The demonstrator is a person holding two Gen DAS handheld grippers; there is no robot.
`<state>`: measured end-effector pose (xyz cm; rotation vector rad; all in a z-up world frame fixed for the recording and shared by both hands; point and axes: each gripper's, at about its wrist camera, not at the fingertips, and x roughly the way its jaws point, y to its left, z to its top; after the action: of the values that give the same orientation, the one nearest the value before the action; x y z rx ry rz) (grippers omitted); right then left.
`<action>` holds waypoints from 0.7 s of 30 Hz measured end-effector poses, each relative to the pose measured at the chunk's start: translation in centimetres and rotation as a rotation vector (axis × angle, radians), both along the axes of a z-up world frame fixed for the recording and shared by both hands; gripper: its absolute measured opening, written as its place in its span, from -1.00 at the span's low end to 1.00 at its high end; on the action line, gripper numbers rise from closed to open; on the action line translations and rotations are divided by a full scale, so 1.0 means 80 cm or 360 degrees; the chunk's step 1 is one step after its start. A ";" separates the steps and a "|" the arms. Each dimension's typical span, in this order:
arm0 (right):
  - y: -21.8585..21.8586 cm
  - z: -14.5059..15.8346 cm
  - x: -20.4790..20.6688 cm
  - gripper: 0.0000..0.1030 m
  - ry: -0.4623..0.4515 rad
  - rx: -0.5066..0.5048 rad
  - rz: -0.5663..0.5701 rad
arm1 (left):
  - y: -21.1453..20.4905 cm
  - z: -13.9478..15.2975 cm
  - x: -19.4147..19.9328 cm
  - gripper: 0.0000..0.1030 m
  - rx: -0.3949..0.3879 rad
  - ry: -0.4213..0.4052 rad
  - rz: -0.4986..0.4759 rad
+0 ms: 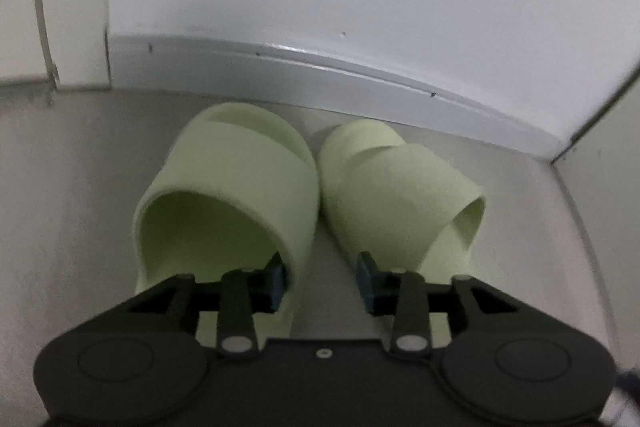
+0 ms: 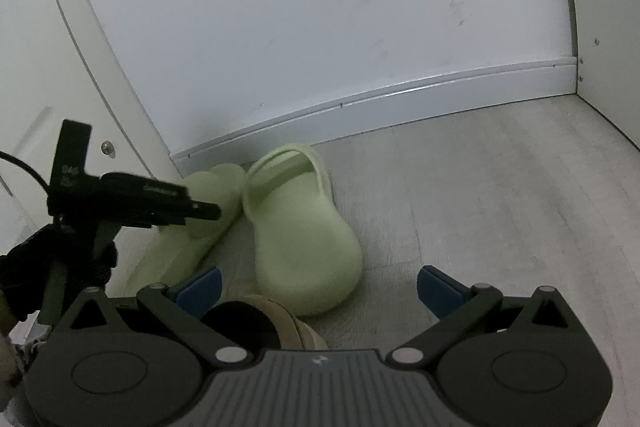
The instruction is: Organize scattered shoes
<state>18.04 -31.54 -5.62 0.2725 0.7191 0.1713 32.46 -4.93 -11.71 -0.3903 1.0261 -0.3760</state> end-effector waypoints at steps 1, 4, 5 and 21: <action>-0.003 0.001 -0.002 1.00 -0.0004 -0.0005 -0.0001 | -0.001 -0.001 0.003 0.15 0.0000 0.0002 0.0006; -0.005 0.001 -0.003 1.00 0.0000 -0.0007 -0.0020 | -0.023 0.005 -0.002 0.26 0.0103 -0.0036 -0.0007; -0.004 0.000 -0.003 1.00 0.0000 -0.0004 -0.0027 | -0.030 0.007 -0.006 0.26 0.0171 -0.0061 -0.0023; 0.039 -0.012 0.072 1.00 0.0042 -0.0305 0.0157 | -0.017 0.046 -0.098 0.75 0.0503 -0.0347 0.0038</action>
<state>23.84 -28.40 -6.55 0.0563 0.7703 0.1912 24.66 -6.32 -8.00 -0.0747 0.8488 -0.2239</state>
